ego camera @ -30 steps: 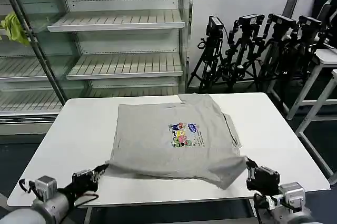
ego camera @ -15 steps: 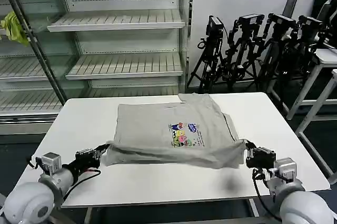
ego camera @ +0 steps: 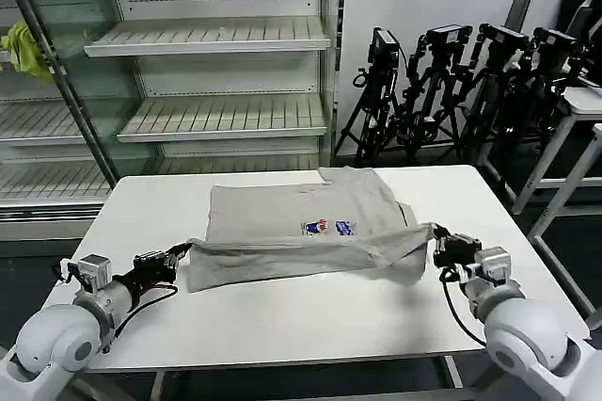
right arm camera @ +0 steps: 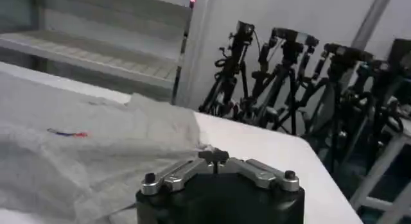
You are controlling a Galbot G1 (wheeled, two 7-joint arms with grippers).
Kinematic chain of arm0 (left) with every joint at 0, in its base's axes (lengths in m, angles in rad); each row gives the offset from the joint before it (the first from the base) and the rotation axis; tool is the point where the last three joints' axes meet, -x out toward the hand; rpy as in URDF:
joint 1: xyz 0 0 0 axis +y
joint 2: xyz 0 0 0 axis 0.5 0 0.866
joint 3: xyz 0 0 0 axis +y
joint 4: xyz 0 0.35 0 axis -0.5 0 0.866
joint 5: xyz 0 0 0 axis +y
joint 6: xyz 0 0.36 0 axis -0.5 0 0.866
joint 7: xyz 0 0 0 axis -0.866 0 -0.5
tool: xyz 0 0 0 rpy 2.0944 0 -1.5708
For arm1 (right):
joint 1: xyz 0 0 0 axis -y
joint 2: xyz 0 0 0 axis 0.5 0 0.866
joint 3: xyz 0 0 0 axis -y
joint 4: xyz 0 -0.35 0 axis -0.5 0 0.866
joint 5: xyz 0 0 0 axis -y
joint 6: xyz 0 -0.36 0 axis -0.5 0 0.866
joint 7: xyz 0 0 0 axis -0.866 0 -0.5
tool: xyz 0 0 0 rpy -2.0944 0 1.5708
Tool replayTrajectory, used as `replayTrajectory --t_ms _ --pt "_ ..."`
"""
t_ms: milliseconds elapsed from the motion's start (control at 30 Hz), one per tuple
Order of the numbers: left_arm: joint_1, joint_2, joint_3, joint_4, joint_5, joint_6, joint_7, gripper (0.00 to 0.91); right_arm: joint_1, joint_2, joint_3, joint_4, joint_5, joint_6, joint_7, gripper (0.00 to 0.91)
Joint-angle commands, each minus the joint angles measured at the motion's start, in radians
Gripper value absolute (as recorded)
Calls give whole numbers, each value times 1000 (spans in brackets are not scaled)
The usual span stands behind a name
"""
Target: Fold and organize the clothes.
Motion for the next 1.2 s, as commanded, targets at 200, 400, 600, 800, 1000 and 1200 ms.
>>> replayTrajectory --t_ms 200,400,600,800,1000,1200 --pt "-72 -13 80 76 28 -7 3 40 305 30 -283 -127 -28 6 -23 0" --pt "-105 -18 116 102 36 -9 4 40 309 39 -291 -154 -44 6 -29 0" --pt "-134 -27 140 126 46 -12 2 40 308 48 -295 -185 -71 17 -37 0" --pt "-144 -40 153 141 61 -17 2 40 308 69 -297 -222 -95 27 -41 0" --pt "-171 -57 180 161 81 -29 2 40 310 85 -300 -250 -116 32 -46 0" --pt "-206 -68 208 184 98 -34 1 907 305 90 -303 -258 -135 19 -40 907"
